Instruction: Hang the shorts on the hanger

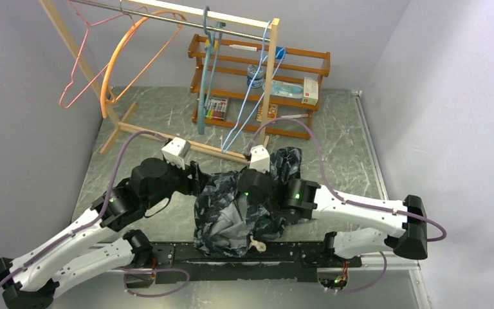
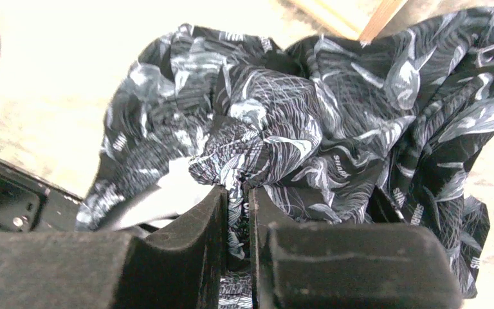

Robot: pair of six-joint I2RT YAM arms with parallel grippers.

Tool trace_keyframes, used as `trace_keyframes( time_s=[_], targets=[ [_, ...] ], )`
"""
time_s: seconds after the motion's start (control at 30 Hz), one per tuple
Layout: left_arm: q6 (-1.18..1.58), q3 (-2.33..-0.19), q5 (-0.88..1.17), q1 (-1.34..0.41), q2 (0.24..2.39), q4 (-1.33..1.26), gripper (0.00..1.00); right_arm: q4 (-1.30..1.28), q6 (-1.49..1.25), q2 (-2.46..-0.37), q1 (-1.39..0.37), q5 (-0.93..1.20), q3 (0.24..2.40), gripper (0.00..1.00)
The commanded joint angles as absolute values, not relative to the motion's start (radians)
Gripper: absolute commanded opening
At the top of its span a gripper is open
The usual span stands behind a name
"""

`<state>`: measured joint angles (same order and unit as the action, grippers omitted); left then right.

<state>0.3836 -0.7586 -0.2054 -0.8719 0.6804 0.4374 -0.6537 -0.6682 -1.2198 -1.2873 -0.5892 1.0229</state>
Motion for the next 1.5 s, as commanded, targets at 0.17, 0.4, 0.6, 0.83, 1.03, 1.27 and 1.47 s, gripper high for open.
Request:
trace_keyframes(
  time_s=[0.17, 0.4, 0.6, 0.83, 1.03, 1.27, 1.47],
  targets=[
    [0.467, -0.764, -0.031, -0.87, 0.74, 0.381, 0.72, -0.596, -0.682, -1.105, -1.205, -0.6, 1.159, 0.02],
    [0.389, -0.902, -0.121, -0.87, 0.708, 0.413, 0.72, -0.645, -0.648, -1.061, -1.184, -0.637, 1.262, 0.01],
    [0.258, -1.144, -0.079, -0.87, 0.761, 0.46, 0.71, -0.644, -0.638, -1.044, -1.178, -0.652, 1.263, 0.01],
    [0.231, -1.302, -0.095, -0.87, 0.82, 0.427, 0.69, -0.63, -0.643, -1.04, -1.176, -0.642, 1.231, 0.01],
    [0.193, -1.358, 0.084, -0.87, 0.879, 0.269, 0.68, -0.632, -0.652, -1.026, -1.174, -0.626, 1.216, 0.01],
    [0.169, -1.511, 0.209, -0.87, 1.051, 0.19, 0.66, -0.635, -0.665, -1.01, -1.172, -0.619, 1.195, 0.01],
    [0.124, -1.57, 0.123, -0.87, 1.144, 0.144, 0.67, -0.643, -0.676, -0.996, -1.173, -0.614, 1.183, 0.01]
  ],
)
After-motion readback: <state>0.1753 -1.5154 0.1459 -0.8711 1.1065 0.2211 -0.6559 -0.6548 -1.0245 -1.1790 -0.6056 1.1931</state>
